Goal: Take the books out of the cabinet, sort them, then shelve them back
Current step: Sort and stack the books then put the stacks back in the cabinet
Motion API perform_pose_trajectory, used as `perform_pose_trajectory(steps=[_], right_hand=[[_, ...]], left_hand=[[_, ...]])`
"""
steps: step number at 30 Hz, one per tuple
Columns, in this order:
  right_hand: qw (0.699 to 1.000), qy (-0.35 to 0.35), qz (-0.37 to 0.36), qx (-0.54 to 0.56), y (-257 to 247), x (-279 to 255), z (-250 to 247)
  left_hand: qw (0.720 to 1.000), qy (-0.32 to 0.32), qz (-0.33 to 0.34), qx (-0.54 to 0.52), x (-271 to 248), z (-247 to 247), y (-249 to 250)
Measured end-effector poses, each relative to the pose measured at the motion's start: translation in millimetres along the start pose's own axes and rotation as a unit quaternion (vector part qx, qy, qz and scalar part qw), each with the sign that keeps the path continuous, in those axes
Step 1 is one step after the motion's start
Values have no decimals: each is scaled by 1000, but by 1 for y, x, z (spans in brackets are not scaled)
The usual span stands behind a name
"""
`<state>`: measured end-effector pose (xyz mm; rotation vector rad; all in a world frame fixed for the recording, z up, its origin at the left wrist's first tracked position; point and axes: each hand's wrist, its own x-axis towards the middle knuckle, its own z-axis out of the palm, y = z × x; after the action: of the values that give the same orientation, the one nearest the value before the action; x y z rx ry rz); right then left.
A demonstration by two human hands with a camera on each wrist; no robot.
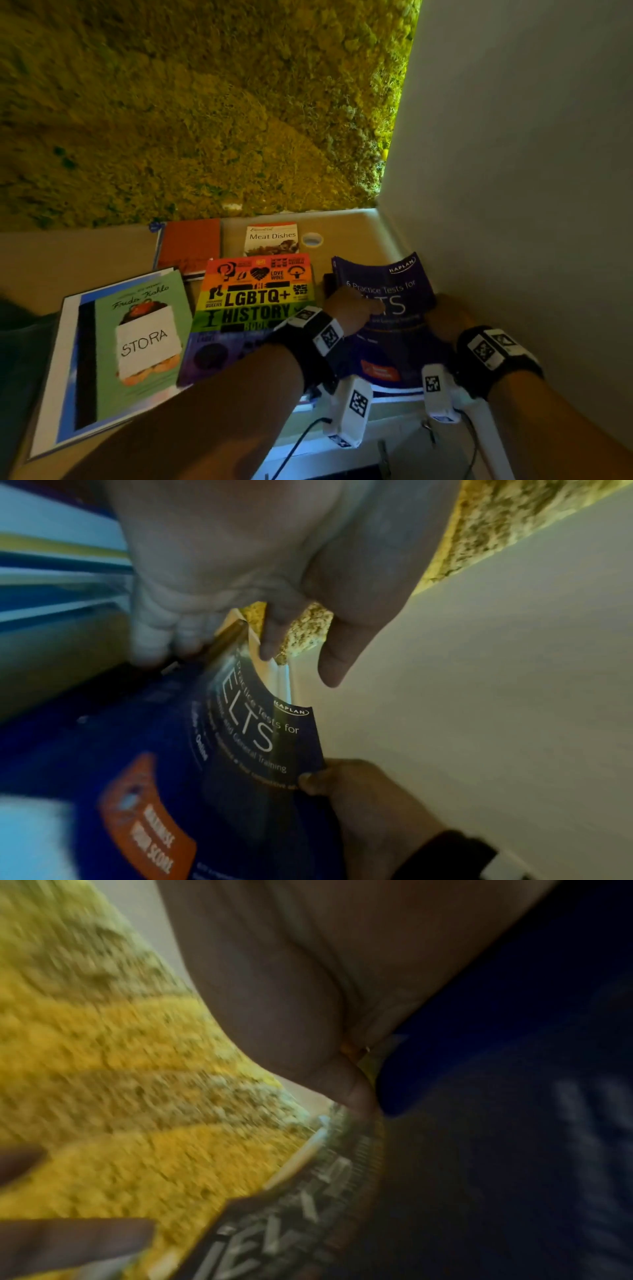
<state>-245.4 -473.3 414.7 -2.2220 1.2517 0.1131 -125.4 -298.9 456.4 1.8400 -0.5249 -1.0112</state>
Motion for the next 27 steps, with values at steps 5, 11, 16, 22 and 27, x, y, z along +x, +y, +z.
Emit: perform_pose_trajectory(steps=[5,11,16,22,27], right_hand=[[997,59,-17,36,-7,-16,8],[965,96,-218,106,-91,-37,15],[971,34,-219,94,-152,-44,43],[985,-111,-134,-8,-157,-56,79],[986,-107,-98,88,-141,-71,96]], left_hand=[[993,-3,11,-117,-17,-5,1],[975,99,121,-158,-60,-82,-3],[968,211,89,-103,-78,-175,-53],[984,162,27,64,-77,-200,-120],[994,105,5,-14,-79,-209,-129]])
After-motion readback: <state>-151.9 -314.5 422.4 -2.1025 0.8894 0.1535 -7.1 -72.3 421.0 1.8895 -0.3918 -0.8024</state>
